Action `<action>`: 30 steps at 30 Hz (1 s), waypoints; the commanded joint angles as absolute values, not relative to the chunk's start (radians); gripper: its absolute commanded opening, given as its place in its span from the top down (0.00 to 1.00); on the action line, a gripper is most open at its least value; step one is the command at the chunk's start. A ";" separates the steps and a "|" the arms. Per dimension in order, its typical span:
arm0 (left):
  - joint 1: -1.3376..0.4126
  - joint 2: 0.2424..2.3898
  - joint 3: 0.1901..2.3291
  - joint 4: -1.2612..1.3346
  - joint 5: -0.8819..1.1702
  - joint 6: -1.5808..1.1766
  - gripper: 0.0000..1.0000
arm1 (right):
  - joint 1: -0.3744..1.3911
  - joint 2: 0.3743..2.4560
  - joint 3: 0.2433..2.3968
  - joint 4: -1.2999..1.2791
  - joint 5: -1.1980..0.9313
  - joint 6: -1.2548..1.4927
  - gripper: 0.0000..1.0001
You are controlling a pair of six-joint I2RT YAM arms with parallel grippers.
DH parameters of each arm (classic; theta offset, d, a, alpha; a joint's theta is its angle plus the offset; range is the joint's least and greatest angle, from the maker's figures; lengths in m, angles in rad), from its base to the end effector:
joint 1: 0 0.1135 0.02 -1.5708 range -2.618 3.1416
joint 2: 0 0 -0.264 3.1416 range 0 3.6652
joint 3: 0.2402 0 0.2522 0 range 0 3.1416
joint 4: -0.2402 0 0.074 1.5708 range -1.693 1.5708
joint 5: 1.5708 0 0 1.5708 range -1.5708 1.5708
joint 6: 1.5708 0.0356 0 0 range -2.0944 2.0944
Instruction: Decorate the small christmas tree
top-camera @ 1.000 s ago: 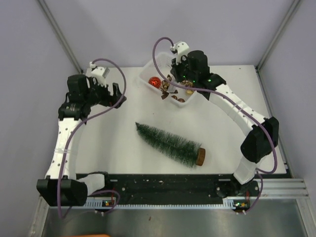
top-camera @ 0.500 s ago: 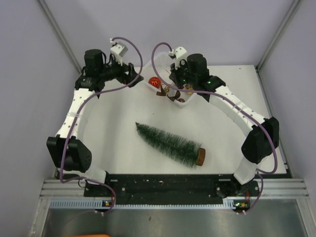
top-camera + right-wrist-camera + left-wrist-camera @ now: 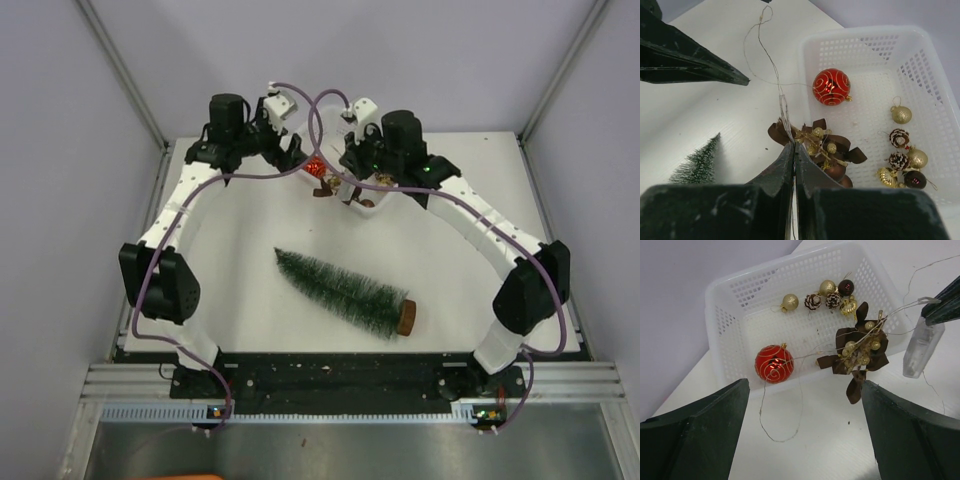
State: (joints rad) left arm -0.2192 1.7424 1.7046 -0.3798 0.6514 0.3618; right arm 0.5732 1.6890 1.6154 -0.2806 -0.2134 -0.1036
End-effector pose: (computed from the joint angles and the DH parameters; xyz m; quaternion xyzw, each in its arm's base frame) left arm 0.3913 -0.1093 0.3828 0.3946 0.7110 -0.2308 0.5343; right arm 0.3336 0.2243 0.3797 -0.3283 0.7495 0.2172 0.5323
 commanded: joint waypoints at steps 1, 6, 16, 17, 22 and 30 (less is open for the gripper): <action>-0.241 1.752 1.782 -0.365 0.629 0.497 0.04 | 0.577 1.617 1.623 -0.252 -0.265 -0.097 1.00; -0.265 1.799 1.897 -0.431 0.617 0.574 0.47 | 0.575 1.618 1.624 -0.253 -0.262 -0.097 1.00; -0.295 1.867 2.152 -0.494 0.534 0.571 1.00 | 0.520 1.617 1.597 -0.154 -0.115 -0.025 1.00; -0.296 1.862 2.170 -0.451 0.505 0.548 1.00 | 0.511 1.618 1.589 -0.125 -0.095 -0.006 0.98; -0.307 1.873 2.258 -0.259 0.378 0.485 1.00 | 0.454 1.612 1.548 -0.008 -0.049 0.106 0.84; -0.382 1.896 2.390 -0.236 0.302 0.575 1.00 | 0.440 1.546 1.477 0.078 0.046 0.120 0.62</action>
